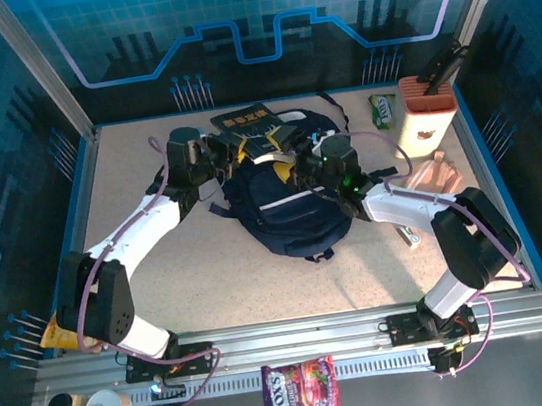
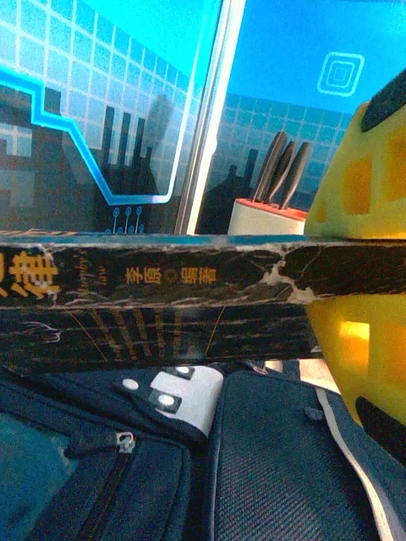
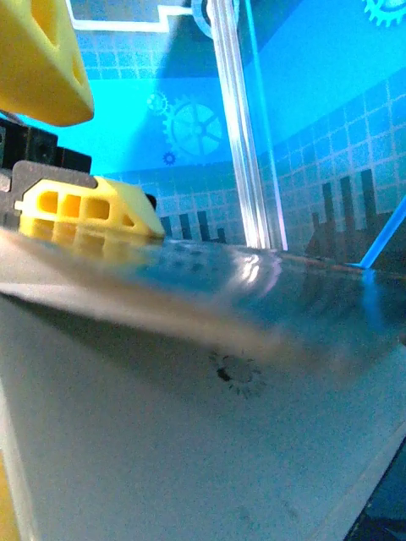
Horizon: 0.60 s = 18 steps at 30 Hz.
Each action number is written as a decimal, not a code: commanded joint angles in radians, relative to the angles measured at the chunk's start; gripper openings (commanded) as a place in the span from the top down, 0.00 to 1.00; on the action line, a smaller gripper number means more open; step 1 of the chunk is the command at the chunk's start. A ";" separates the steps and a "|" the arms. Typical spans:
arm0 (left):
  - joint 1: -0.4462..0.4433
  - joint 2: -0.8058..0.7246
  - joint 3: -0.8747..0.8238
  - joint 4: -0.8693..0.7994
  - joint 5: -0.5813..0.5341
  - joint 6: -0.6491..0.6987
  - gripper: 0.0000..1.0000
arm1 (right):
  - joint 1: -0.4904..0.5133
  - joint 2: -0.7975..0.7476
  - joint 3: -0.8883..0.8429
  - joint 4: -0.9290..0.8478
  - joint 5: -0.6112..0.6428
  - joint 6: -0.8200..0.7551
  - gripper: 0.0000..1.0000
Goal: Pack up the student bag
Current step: Pass the book.
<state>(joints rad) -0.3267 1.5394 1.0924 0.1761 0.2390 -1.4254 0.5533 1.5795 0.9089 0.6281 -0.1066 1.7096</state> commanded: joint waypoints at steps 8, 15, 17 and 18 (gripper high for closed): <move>-0.006 -0.016 0.002 0.009 0.024 0.050 0.90 | -0.029 0.040 -0.010 0.166 0.002 0.015 0.28; -0.006 -0.025 -0.023 0.002 0.057 0.065 0.89 | -0.020 0.061 0.016 0.107 -0.007 0.004 0.46; -0.006 -0.032 -0.034 -0.004 0.057 0.072 0.87 | -0.018 0.061 0.019 0.103 -0.004 -0.003 0.53; -0.006 -0.036 -0.037 -0.007 0.059 0.076 0.86 | -0.018 0.059 0.020 0.097 -0.003 -0.004 0.57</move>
<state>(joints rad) -0.3264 1.5391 1.0748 0.1467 0.2401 -1.3998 0.5358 1.6310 0.8967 0.7063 -0.1188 1.7264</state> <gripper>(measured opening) 0.159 0.455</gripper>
